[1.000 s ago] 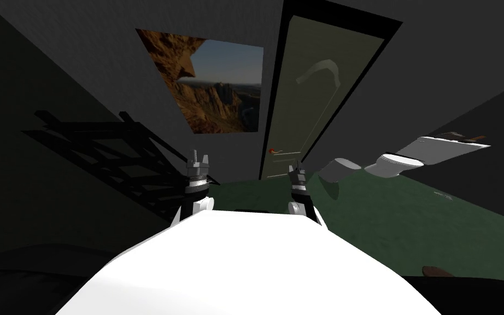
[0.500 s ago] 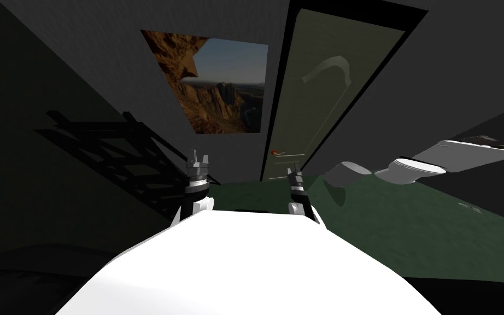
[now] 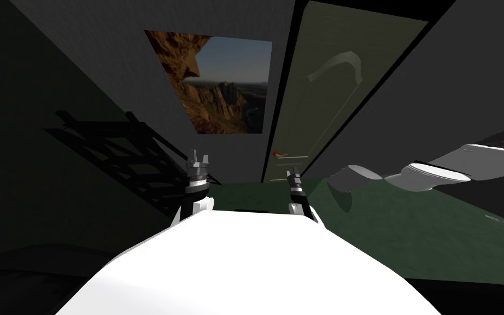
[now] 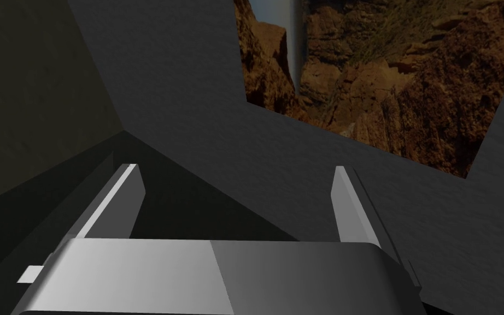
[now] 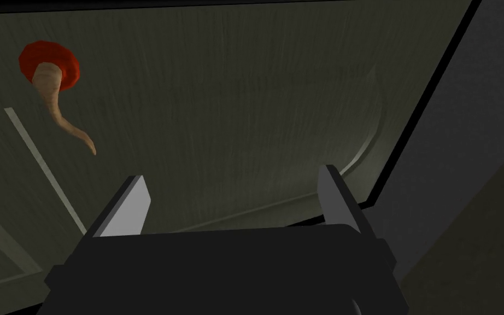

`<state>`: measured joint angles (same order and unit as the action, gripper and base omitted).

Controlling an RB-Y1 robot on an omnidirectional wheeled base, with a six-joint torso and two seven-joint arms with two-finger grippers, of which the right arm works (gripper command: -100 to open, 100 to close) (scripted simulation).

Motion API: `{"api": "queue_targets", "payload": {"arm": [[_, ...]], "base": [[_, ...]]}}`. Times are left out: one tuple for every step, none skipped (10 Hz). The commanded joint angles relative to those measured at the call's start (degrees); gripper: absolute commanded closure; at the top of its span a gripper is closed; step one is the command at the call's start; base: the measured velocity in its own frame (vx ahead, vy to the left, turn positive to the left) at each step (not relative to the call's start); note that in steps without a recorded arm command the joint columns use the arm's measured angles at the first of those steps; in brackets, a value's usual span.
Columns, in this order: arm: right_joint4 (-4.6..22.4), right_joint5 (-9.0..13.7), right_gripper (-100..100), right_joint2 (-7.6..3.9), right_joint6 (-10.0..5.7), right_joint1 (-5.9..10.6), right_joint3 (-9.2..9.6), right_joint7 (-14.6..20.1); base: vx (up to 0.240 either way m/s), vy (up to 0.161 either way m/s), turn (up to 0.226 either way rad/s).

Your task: Pull the door open

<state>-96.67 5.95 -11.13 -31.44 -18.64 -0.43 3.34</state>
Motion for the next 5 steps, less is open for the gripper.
{"api": "queue_targets", "payload": {"arm": [[2.86,0.24,-100,-1.12,-0.80,0.98,-0.19,0.76],[3.77,0.24,-100,-1.12,-0.80,0.98,-0.19,0.76],[5.98,0.35,-100,-1.76,-1.29,1.67,-0.27,1.20],[7.65,0.47,-100,-2.41,-1.78,2.37,-0.36,1.63],[8.43,0.47,-100,-2.41,-1.78,2.37,-0.36,1.63]], "base": [[0.079,-0.030,0.161],[0.058,-0.032,0.039],[0.051,-0.029,0.057],[0.079,-0.031,0.110],[0.060,-0.029,0.065]]}}
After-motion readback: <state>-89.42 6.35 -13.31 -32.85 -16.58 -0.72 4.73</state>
